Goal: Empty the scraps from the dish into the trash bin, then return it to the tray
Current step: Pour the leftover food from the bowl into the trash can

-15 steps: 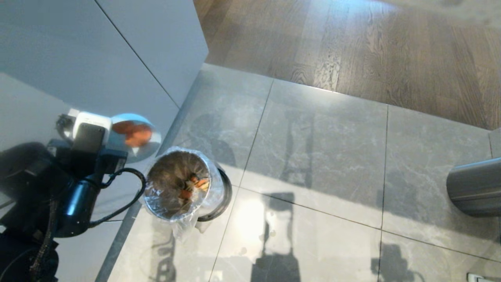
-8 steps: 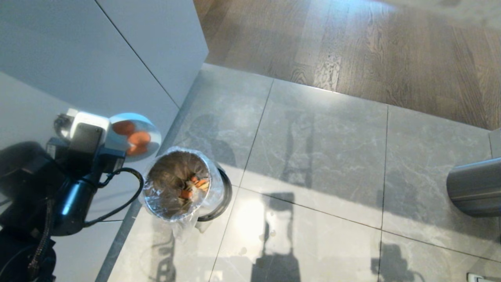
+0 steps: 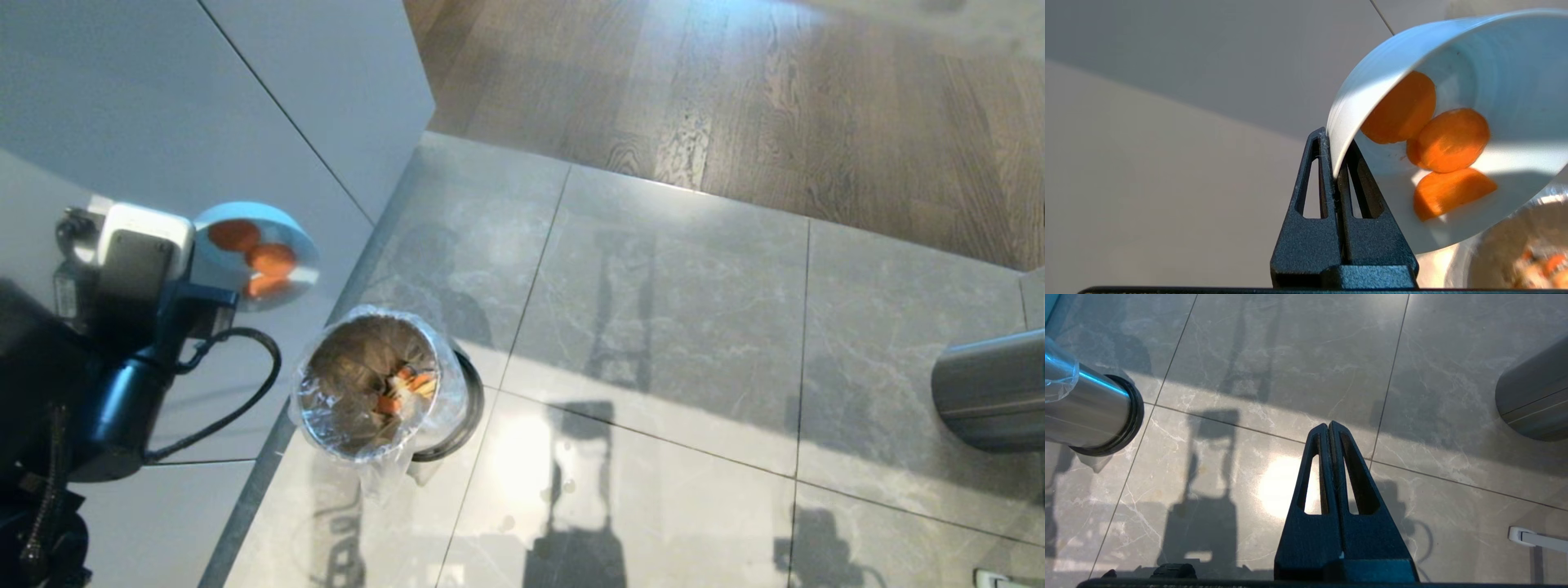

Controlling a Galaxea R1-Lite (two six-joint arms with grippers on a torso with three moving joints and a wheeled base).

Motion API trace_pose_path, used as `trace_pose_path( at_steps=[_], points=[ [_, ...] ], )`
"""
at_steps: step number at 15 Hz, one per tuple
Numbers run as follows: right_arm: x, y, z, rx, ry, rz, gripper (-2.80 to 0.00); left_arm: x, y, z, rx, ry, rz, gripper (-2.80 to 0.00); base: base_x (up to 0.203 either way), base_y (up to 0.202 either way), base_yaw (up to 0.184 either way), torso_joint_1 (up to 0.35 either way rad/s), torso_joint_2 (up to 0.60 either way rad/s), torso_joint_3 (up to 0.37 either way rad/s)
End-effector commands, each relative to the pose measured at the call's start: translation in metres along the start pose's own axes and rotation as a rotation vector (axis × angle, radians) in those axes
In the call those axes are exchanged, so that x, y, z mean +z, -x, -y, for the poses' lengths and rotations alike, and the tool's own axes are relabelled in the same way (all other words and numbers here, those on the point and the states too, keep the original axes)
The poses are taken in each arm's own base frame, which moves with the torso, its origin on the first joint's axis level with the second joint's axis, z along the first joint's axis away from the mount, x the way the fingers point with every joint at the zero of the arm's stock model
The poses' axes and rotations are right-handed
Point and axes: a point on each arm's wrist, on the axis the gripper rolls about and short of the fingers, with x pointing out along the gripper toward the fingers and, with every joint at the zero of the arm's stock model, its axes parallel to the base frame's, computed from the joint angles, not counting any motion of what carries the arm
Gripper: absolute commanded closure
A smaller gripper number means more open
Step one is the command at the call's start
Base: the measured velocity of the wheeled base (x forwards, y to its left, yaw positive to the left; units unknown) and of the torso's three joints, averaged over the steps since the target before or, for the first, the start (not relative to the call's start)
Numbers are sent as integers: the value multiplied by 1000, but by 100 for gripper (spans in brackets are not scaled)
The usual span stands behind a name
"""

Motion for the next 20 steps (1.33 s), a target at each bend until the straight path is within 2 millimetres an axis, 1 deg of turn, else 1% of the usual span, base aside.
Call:
trace_pose_path(
  at_steps=[1,7,11,13,14,18,20],
  points=[
    [0,0,0,1,0,1,0,11,5,-12,54,31,61,0,0,0,0,0,0,0],
    [0,0,0,0,0,1,0,23,17,-28,89,37,110,0,0,0,0,0,0,0],
    [0,0,0,0,0,-1,0,25,37,-39,97,-7,128,0,0,0,0,0,0,0],
    [0,0,0,0,0,1,0,24,44,-42,87,-40,133,0,0,0,0,0,0,0],
    [0,0,0,0,0,1,0,27,44,-44,94,-48,147,0,0,0,0,0,0,0],
    [0,0,0,0,0,1,0,27,43,-42,65,-123,173,0,0,0,0,0,0,0],
    [0,0,0,1,0,1,0,35,39,-46,93,-132,201,0,0,0,0,0,0,0]
  ],
)
